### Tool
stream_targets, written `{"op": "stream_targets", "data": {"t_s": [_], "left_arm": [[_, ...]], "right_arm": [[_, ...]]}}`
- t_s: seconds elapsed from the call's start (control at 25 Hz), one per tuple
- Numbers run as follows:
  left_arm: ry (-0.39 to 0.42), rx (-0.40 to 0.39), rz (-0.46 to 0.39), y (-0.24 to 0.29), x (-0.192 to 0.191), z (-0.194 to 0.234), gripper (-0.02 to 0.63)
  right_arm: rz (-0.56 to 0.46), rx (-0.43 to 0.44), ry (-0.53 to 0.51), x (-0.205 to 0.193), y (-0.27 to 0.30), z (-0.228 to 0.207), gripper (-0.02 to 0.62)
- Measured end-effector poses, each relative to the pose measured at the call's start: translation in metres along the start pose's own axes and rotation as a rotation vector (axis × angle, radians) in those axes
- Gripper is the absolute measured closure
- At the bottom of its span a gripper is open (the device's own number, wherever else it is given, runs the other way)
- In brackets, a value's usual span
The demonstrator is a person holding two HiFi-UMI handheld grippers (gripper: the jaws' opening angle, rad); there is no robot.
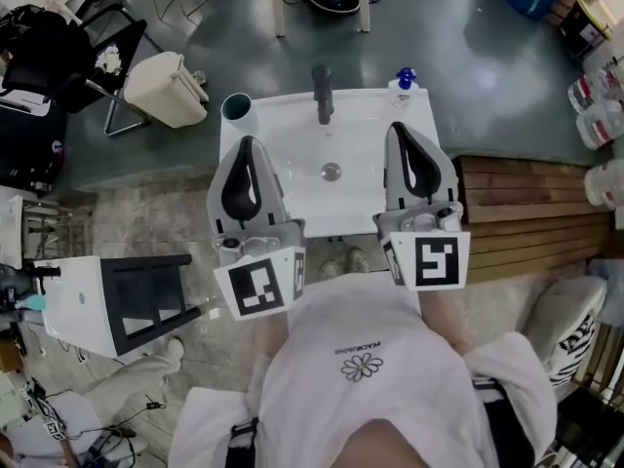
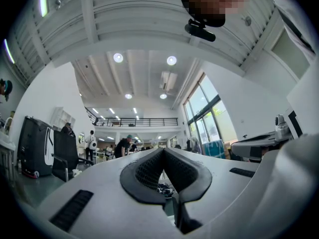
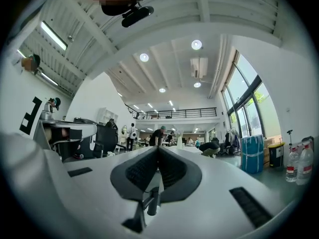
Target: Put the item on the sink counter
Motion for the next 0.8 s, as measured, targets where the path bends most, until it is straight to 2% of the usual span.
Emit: {"op": "stream_targets", "data": {"t_s": [0.8], "left_arm": [[0.006,0.006,0.009,-0.0063,0.0012,-0.0041,0.591]], "right_arm": [[0.027,0.017,0.032,-0.0057,-0.0037,-0.0043,0.583]]}}
Point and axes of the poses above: the fingertips, and each gripper's own axes: y forward along the fingers, z to its left, x out of its top, the point moved 8 cm from there along -y, backward along the fingers, and after that the axes turned 2 degrees about z, right-handed, at the moved point
